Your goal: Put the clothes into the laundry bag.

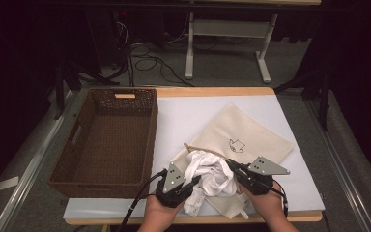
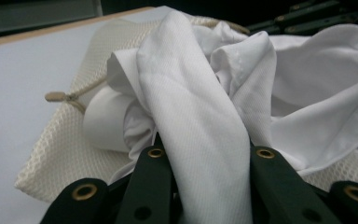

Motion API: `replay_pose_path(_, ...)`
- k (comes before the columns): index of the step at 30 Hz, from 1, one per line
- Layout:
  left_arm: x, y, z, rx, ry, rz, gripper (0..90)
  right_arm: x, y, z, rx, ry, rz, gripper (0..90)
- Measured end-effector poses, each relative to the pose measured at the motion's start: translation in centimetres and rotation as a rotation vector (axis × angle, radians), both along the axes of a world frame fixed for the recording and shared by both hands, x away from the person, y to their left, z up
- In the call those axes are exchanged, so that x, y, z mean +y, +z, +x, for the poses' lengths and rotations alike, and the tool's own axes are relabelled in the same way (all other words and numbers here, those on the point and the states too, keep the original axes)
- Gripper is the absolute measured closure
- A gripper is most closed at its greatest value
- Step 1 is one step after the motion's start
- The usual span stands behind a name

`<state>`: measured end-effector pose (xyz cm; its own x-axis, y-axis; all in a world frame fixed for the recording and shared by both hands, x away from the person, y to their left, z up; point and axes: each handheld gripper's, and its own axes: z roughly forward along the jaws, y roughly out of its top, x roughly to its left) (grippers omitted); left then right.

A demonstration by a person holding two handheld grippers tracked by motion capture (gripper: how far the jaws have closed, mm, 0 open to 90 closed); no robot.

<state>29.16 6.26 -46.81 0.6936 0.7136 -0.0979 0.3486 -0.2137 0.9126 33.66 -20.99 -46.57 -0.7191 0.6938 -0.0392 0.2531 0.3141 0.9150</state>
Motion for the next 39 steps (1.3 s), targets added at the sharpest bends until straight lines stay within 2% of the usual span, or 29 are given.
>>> replay_pose_path(1, -0.3, 0.2, 0.1, -0.019, -0.001, 0.004, 77.6, 0.1, 0.0, 0.0, 0.003, -0.001, -0.001, 88.0)
replay_pose_path(6, -2.0, 0.1, 0.6, -0.049, -0.006, 0.031, 77.5, -0.4, 0.0, 0.2, 0.01, -0.021, 0.009, 88.0)
replay_pose_path(11, -3.4, 0.0, 1.3, -0.068, -0.001, 0.019, 77.4, -0.6, -0.2, 0.4, 0.018, -0.025, 0.022, 88.0)
replay_pose_path(12, -4.3, 0.1, 1.4, -0.098, -0.007, 0.042, 77.5, -0.6, -0.3, 0.4, 0.025, -0.029, 0.023, 88.0)
replay_pose_path(14, -4.7, 0.1, 1.5, -0.105, -0.01, 0.049, 77.5, -0.5, -0.3, 0.4, 0.028, -0.029, 0.021, 88.0)
replay_pose_path(19, -6.1, -0.8, 2.4, -0.093, -0.012, 0.092, 77.6, -0.8, -0.2, 0.6, 0.027, -0.027, 0.029, 88.1)
replay_pose_path(23, -6.6, -1.9, 3.3, -0.063, -0.01, 0.139, 77.7, -1.0, 0.1, 0.5, 0.016, -0.028, 0.047, 88.0)
replay_pose_path(24, -6.8, -2.4, 3.7, -0.042, -0.014, 0.158, 77.6, -1.2, 0.4, 0.4, 0.014, -0.028, 0.059, 88.0)
replay_pose_path(25, -6.8, -2.4, 3.7, -0.042, -0.014, 0.158, 77.5, -1.2, 0.4, 0.4, 0.014, -0.028, 0.059, 88.0)
replay_pose_path(26, -6.8, -2.7, 4.0, -0.023, -0.017, 0.17, 77.4, -1.3, 0.6, 0.3, 0.007, -0.025, 0.072, 88.1)
replay_pose_path(30, -6.8, -3.4, 4.8, 0.02, -0.019, 0.19, 77.0, -1.4, 1.0, 0.1, -0.005, -0.022, 0.084, 88.0)
replay_pose_path(32, -6.7, -3.8, 5.5, 0.058, -0.021, 0.191, 75.9, -1.5, 1.4, -0.1, -0.02, -0.017, 0.094, 88.0)
replay_pose_path(34, -6.6, -3.7, 5.6, 0.064, -0.013, 0.184, 69.8, -1.5, 1.5, -0.1, -0.025, -0.018, 0.093, 88.0)
replay_pose_path(35, -6.3, -3.5, 5.3, 0.043, 0.008, 0.176, 61.5, -1.5, 1.3, -0.1, -0.022, -0.024, 0.086, 88.0)
replay_pose_path(36, -6.3, -3.5, 5.3, 0.043, 0.008, 0.176, 54.7, -1.5, 1.2, 0.0, -0.018, -0.023, 0.081, 88.0)
replay_pose_path(37, -5.7, -3.2, 4.7, 0.024, 0.033, 0.145, 44.9, -1.5, 1.1, 0.0, -0.018, -0.023, 0.081, 88.0)
replay_pose_path(38, -5.7, -3.2, 4.7, 0.024, 0.033, 0.145, 37.4, -1.5, 1.1, 0.0, -0.018, -0.023, 0.081, 88.0)
replay_pose_path(39, -5.0, -2.9, 4.0, 0.009, 0.062, 0.114, 29.8, -1.5, 0.9, 0.1, -0.011, -0.024, 0.078, 88.1)
